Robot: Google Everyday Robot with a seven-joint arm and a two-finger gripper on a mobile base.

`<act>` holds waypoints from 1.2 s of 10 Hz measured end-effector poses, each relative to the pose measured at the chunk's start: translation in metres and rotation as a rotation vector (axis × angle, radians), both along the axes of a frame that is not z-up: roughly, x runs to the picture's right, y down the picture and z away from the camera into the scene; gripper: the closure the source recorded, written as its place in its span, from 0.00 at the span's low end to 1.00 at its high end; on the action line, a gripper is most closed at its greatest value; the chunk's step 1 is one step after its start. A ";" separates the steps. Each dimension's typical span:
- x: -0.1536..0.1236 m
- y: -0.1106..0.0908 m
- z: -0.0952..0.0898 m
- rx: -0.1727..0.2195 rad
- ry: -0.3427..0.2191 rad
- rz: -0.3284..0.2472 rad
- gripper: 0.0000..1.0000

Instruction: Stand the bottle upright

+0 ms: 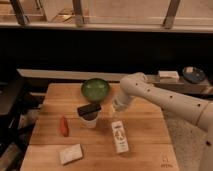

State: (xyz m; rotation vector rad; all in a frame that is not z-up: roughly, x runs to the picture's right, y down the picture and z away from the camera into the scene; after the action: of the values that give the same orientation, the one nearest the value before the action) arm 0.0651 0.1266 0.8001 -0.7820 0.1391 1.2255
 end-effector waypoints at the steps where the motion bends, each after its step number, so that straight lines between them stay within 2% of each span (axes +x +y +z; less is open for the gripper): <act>1: 0.009 -0.029 -0.011 0.064 0.006 0.030 1.00; 3: 0.022 -0.074 -0.032 0.166 0.012 0.085 1.00; 5: 0.031 -0.115 -0.062 0.267 -0.016 0.160 1.00; 6: 0.033 -0.119 -0.065 0.278 -0.019 0.168 1.00; 12: 0.031 -0.119 -0.065 0.278 -0.021 0.165 1.00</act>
State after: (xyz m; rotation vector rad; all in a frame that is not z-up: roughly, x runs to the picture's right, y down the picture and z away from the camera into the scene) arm 0.0962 0.0077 0.7350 -0.5716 -0.1141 1.3571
